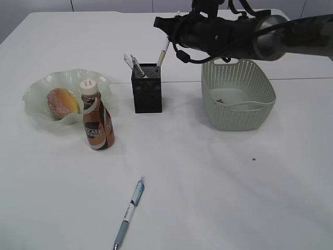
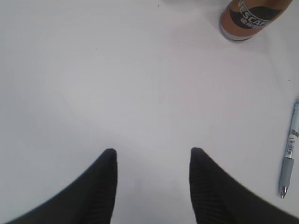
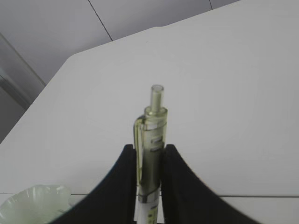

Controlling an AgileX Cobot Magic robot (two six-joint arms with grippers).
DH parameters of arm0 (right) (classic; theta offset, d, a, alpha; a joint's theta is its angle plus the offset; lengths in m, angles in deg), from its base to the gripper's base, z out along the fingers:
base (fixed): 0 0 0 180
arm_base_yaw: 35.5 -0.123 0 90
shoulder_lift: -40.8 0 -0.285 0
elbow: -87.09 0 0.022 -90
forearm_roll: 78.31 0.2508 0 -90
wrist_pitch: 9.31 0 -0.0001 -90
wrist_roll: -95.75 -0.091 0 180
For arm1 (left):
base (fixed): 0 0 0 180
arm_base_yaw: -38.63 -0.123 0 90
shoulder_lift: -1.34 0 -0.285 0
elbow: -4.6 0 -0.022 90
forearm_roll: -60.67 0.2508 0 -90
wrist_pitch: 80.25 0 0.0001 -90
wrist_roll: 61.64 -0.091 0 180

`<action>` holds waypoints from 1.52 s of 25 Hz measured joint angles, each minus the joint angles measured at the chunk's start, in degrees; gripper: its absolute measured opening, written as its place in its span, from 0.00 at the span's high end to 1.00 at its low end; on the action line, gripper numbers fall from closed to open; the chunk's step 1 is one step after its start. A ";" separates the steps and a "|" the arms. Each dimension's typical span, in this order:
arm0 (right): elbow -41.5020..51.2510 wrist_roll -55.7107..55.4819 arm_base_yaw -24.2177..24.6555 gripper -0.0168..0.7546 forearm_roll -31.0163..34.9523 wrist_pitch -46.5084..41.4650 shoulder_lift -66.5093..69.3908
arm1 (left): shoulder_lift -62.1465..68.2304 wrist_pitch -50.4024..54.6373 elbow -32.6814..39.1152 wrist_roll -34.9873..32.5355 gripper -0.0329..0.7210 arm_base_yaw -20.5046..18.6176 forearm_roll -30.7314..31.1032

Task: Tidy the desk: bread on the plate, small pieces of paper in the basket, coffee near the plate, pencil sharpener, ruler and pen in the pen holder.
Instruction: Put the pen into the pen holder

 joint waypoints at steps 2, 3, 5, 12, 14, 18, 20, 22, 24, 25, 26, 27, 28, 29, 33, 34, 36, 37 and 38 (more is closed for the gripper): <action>0.00 -0.08 0.00 0.86 0.00 0.00 0.37 | 0.00 0.00 0.00 0.00 0.47 0.00 0.00; 0.00 -0.35 0.00 0.86 0.00 0.00 0.52 | 0.00 0.00 0.00 0.00 0.47 0.00 -0.03; 0.00 -1.03 0.00 0.86 0.00 0.00 0.66 | 0.00 0.00 0.00 0.00 0.47 0.00 -0.03; 0.00 -1.60 -0.10 0.86 0.00 0.21 0.93 | 0.00 -0.02 0.00 0.00 0.47 0.00 -0.13; 0.00 -1.60 -0.34 0.86 0.00 0.32 1.13 | 0.00 -0.12 0.00 0.00 0.47 0.00 -0.13; 0.00 -1.60 -1.04 0.88 0.00 0.61 1.38 | 0.00 -0.12 0.00 0.00 0.47 0.00 -0.13; 0.00 -1.60 -1.19 0.88 0.00 1.43 1.48 | 0.00 -0.12 0.00 0.00 0.47 0.00 -0.13; 0.00 -1.60 -1.19 0.87 0.00 1.56 1.60 | 0.00 -0.12 0.00 0.00 0.47 0.00 -0.13; 0.00 -1.60 -1.19 0.85 0.00 1.67 1.60 | 0.00 -0.12 0.00 0.00 0.47 0.00 -0.13; 0.00 -1.60 -1.19 0.84 0.00 1.66 1.60 | 0.00 -0.12 0.00 0.00 0.47 0.00 -0.13; 0.00 -1.60 -1.19 0.82 0.00 1.66 1.60 | 0.00 -0.12 0.00 0.00 0.47 0.00 -0.13; 0.00 -1.60 -1.19 0.80 0.00 1.66 1.60 | 0.00 -0.12 0.00 0.00 0.47 0.00 -0.13; 0.00 -1.60 -1.19 0.78 0.00 1.66 1.60 | 0.00 -0.12 0.00 0.00 0.47 0.00 -0.13; 0.00 -1.60 -1.19 0.76 0.00 1.70 1.60 | 0.00 -0.12 0.00 0.00 0.47 0.00 -0.13; 0.00 -1.60 -1.23 0.66 0.00 1.70 1.60 | 0.00 -0.12 0.00 0.00 0.47 0.00 -0.13; 0.00 -1.60 -1.23 0.64 0.00 1.70 1.60 | 0.00 -0.12 0.00 0.00 0.47 0.00 -0.13; 0.00 -1.60 -1.23 0.63 0.00 1.44 1.60 | 0.00 -0.12 0.00 0.00 0.47 0.00 -0.13; 0.00 -1.60 -1.23 0.62 0.00 1.02 1.60 | 0.00 -0.12 0.00 0.00 0.47 0.00 -0.13; 0.00 -1.60 -1.23 0.62 0.00 -0.14 1.60 | 0.00 -0.12 0.00 0.00 0.47 0.00 -0.13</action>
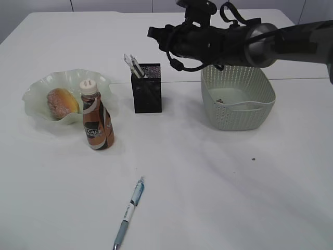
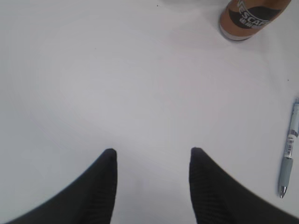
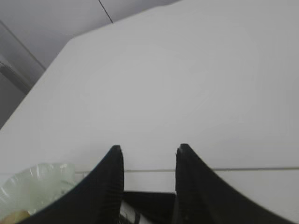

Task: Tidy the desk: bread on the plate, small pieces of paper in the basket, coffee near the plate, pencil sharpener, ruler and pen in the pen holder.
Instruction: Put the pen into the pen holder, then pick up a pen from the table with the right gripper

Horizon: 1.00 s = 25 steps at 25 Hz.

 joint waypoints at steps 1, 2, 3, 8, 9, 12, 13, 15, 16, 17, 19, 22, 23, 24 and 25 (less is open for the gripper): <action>0.00 0.00 0.00 0.62 0.00 -1.44 0.00 | 0.00 0.00 0.00 0.00 0.47 0.00 0.00; 0.00 0.00 0.00 0.62 -0.15 -4.26 -0.24 | 0.00 0.00 0.00 0.00 0.47 0.00 0.00; 0.00 0.00 0.00 0.62 -0.67 -6.75 -0.52 | 0.00 0.00 0.00 0.00 0.47 0.00 0.00; 0.00 0.10 0.00 0.61 -3.40 -22.55 -5.14 | 0.00 0.00 0.00 0.00 0.47 0.00 0.00; 0.00 0.10 0.00 0.61 -3.49 -26.98 -6.47 | 0.00 0.00 0.00 0.00 0.47 0.00 0.00; 0.00 0.21 0.00 0.61 -3.63 -37.71 -10.42 | 0.00 0.00 0.00 0.00 0.47 0.00 0.00; 0.00 0.21 0.00 0.61 -3.63 -42.39 -11.77 | 0.00 0.00 0.00 0.00 0.47 0.00 0.00; 0.00 0.21 0.00 0.61 -3.63 -49.24 -14.16 | 0.00 0.00 0.00 0.00 0.47 0.00 0.00; 0.00 0.21 0.00 0.61 -3.63 -52.56 -15.39 | 0.00 0.00 0.00 0.00 0.47 0.00 0.00; 0.00 0.21 0.00 0.61 -3.50 -55.00 -16.54 | 0.00 0.00 0.00 0.00 0.47 0.00 0.00; 0.00 0.21 -0.13 0.61 -3.26 -60.08 -18.41 | 0.00 0.12 0.00 0.00 0.47 0.00 0.00; -0.05 0.10 -1.49 0.61 -3.15 -65.85 -20.66 | 0.00 0.20 0.00 0.00 0.47 0.00 0.00; -0.05 -0.01 -2.14 0.61 -3.15 -67.68 -21.12 | 0.00 0.20 0.00 0.00 0.47 0.00 0.00; -0.16 -0.01 -3.00 0.61 -3.15 -69.23 -21.71 | 0.00 0.20 0.00 0.00 0.47 0.00 0.00; -0.14 -0.37 -3.98 0.61 -3.85 -70.70 -21.91 | 0.00 0.20 0.00 0.00 0.47 0.00 0.00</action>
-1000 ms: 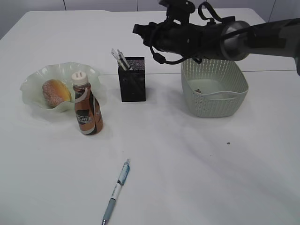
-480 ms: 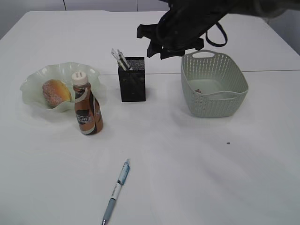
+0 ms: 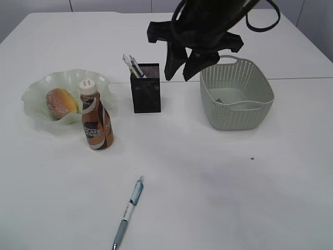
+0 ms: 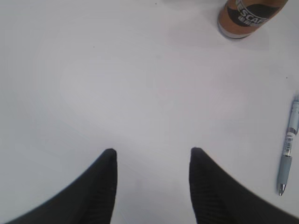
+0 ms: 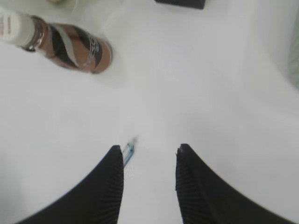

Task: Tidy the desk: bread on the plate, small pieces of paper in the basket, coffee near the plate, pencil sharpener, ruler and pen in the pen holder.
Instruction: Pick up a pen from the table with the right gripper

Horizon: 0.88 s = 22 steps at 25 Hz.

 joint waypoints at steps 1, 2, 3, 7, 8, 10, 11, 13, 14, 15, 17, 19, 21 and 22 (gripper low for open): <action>-0.14 -0.67 -1.06 0.61 -0.77 -1.54 -0.07 | 0.00 0.00 0.00 0.00 0.47 0.00 0.00; -0.14 -1.37 -1.96 0.61 -1.84 -2.83 -0.16 | 0.00 0.00 0.00 0.00 0.47 0.00 0.00; -0.14 -1.97 -3.01 0.61 -2.80 -4.05 -0.16 | 0.00 0.00 0.00 0.00 0.47 0.00 0.00; -0.14 -4.46 -6.84 0.61 -3.87 -5.04 -0.16 | 0.00 0.23 0.00 0.00 0.47 0.00 0.00; -0.14 -5.17 -8.00 0.61 -3.99 -5.25 -0.16 | 0.00 0.25 0.00 0.00 0.47 0.00 0.00; -0.14 -6.86 -10.37 0.61 -4.22 -5.37 -0.16 | 0.00 0.50 0.00 0.00 0.47 0.00 0.00; -0.14 -8.18 -11.76 0.61 -4.48 -5.37 -0.16 | 0.00 0.74 0.00 0.00 0.47 0.00 0.00; -0.14 -11.22 -14.29 0.61 -4.86 -5.37 -0.16 | 0.00 1.44 0.00 0.00 0.47 0.00 0.00; -0.14 -14.16 -15.50 0.61 -5.15 -5.37 -0.16 | 0.00 1.44 0.00 0.00 0.47 0.00 0.00; -0.14 -16.55 -16.56 0.61 -5.40 -5.37 0.15 | 0.00 1.44 0.00 0.00 0.47 0.00 0.00; -0.14 -22.75 -18.05 0.61 -5.92 -5.48 1.25 | 0.00 1.45 0.00 0.00 0.47 0.00 0.00; -0.14 -30.61 -18.77 0.61 -6.00 -5.48 2.67 | 0.00 1.56 0.00 0.00 0.47 0.00 0.00; -0.14 -37.23 -19.18 0.61 -6.18 -5.48 4.15 | 0.00 1.56 0.00 0.00 0.47 0.00 0.00; -0.14 -39.34 -19.30 0.61 -6.28 -5.48 5.00 | 0.00 1.56 0.00 0.00 0.47 0.00 0.00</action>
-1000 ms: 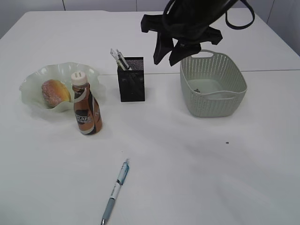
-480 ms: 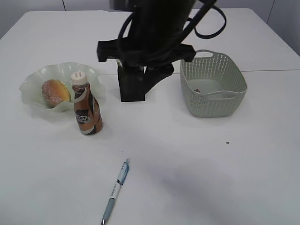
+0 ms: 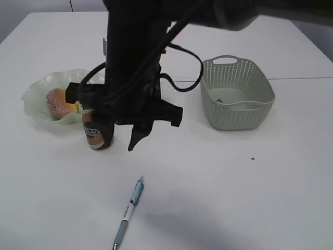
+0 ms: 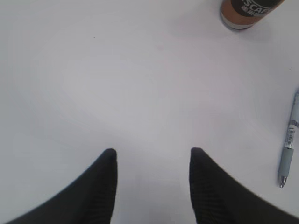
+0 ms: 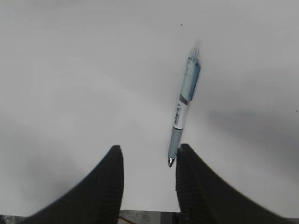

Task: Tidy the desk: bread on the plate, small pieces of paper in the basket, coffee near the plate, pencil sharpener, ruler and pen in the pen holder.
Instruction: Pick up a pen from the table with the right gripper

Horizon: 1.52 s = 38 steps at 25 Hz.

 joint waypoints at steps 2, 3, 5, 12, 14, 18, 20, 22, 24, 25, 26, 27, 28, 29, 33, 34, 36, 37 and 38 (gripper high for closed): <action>0.00 -3.66 -0.11 0.61 -0.10 0.00 1.85 | 0.00 0.00 0.00 0.00 0.47 0.00 0.00; 0.00 -5.58 -0.21 0.61 -0.10 0.00 2.66 | 0.00 0.00 0.00 0.00 0.47 0.00 0.00; 0.00 -7.90 -0.35 0.61 -0.10 0.00 4.62 | 0.00 0.01 0.00 0.00 0.47 0.00 0.00; 0.00 -9.57 -0.70 0.61 0.08 0.31 9.64 | 0.00 0.01 0.00 0.00 0.47 0.00 0.00; -0.04 -9.70 -0.70 0.61 -0.02 0.31 10.48 | 0.00 0.01 0.00 0.00 0.47 0.00 0.00; -0.04 -9.56 -0.70 0.61 -0.56 0.71 11.82 | 0.00 0.01 0.00 0.00 0.47 0.00 0.00; -0.04 -8.67 -0.70 0.61 -1.05 1.07 12.29 | 0.00 0.01 0.00 0.00 0.47 0.00 0.00; -0.04 -8.27 -0.70 0.61 -1.45 1.14 13.12 | 0.00 0.01 0.00 0.00 0.47 0.00 0.00; -0.13 -7.87 -0.70 0.61 -1.69 1.14 14.09 | 0.00 0.01 0.00 0.00 0.47 0.00 0.00; -0.13 -7.86 -0.70 0.61 -1.72 1.35 14.65 | 0.00 0.01 0.00 0.00 0.47 0.00 0.00; -0.13 -7.86 -0.70 0.61 -1.82 1.45 15.22 | 0.00 0.01 0.00 0.00 0.47 0.00 0.00; -0.13 -7.76 -0.70 0.61 -1.82 1.84 15.60 | 0.00 0.01 0.00 0.00 0.47 0.00 0.00; -0.13 -7.73 -0.70 0.61 -1.82 2.35 16.03 | 0.00 0.01 0.00 0.00 0.47 0.00 0.00; -0.13 -7.64 -0.70 0.61 -1.82 2.80 16.26 | 0.00 0.01 0.00 0.00 0.47 0.00 0.00; -0.13 -7.02 -0.35 0.61 -2.31 4.60 16.81 | 0.00 -0.10 0.00 0.00 0.47 0.00 0.00; -0.13 -6.80 -0.06 0.61 -2.31 4.73 16.96 | 0.00 -0.10 0.00 0.00 0.47 0.00 0.00; -0.13 -5.87 0.29 0.61 -2.31 4.81 17.49 | 0.00 -0.10 0.00 0.00 0.47 0.00 0.00; -0.13 -5.19 0.41 0.61 -2.31 4.81 17.48 | 0.00 -0.10 0.00 0.00 0.47 0.00 0.00; -0.13 -4.69 0.55 0.61 -2.42 4.94 17.59 | 0.00 -0.10 0.00 0.00 0.47 0.00 0.00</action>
